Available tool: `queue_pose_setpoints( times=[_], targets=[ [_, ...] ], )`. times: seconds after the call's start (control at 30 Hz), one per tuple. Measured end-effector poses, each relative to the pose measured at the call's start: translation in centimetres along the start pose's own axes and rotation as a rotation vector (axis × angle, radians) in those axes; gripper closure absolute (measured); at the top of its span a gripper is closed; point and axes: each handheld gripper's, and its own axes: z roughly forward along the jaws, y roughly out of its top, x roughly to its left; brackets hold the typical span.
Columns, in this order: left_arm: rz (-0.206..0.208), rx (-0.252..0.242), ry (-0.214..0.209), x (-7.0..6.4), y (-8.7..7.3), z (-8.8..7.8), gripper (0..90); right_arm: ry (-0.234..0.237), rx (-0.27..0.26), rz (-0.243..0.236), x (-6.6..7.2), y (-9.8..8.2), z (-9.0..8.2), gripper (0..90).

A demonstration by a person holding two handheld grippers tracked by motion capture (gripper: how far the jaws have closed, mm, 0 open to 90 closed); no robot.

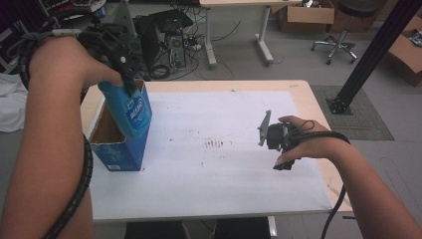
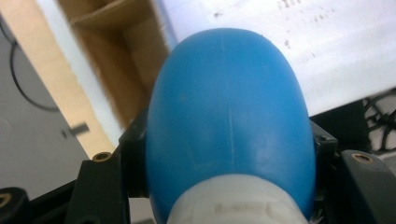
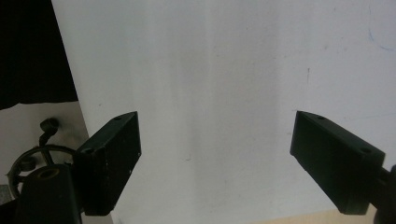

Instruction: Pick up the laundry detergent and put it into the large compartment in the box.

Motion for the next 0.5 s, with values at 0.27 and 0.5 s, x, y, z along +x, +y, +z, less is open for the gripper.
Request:
queue_pose_setpoints(
  times=[0.27, 0.5],
  targets=[
    [-0.088, -0.003, 0.036, 2.8, 0.2, 0.3, 38.2, 0.000, 0.003, -0.005, -0.1, 0.2, 0.2, 16.5],
    [-0.152, -0.003, 0.067, 4.4, 0.7, 0.6, 38.2, 0.005, 0.015, -0.011, -0.1, 0.7, 0.5, 16.5]
  ],
)
